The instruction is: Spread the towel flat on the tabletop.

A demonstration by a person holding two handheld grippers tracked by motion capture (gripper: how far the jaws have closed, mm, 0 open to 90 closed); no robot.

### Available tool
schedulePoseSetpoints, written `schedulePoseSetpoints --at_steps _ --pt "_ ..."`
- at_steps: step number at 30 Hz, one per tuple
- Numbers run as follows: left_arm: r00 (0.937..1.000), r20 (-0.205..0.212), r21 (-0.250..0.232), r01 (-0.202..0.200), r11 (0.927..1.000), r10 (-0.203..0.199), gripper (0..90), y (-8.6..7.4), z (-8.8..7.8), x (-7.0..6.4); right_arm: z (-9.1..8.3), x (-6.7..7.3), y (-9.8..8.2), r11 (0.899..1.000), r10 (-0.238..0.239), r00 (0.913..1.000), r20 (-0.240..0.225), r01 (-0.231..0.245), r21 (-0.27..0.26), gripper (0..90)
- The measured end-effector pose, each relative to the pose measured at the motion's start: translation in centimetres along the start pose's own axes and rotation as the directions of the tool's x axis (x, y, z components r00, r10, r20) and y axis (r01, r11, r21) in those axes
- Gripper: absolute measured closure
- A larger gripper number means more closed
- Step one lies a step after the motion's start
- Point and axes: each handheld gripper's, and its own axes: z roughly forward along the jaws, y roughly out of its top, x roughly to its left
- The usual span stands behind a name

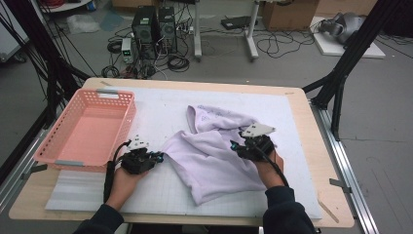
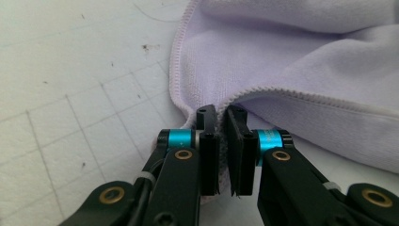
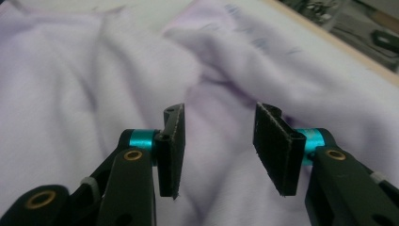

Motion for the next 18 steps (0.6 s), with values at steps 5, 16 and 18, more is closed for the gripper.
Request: schedulePoseSetpoints --at_steps 5,16,18 --pt "0.9987 0.050 -0.062 0.012 0.9980 -0.009 84.1 0.4 -0.5 -0.2 0.4 2.1 -0.8 0.998 -0.055 0.9924 -0.111 0.055 0.003 46.7" --pt "0.9987 0.049 -0.127 0.022 0.9917 -0.015 84.4 3.0 0.1 -0.4 0.5 5.7 -2.1 0.991 -0.126 0.9464 -0.298 0.131 -0.001 35.8" --pt "0.9990 0.039 -0.134 0.025 0.9907 -0.020 84.5 3.4 0.3 -0.5 1.0 6.1 -2.5 0.989 -0.140 0.9363 -0.322 0.151 0.008 32.3"
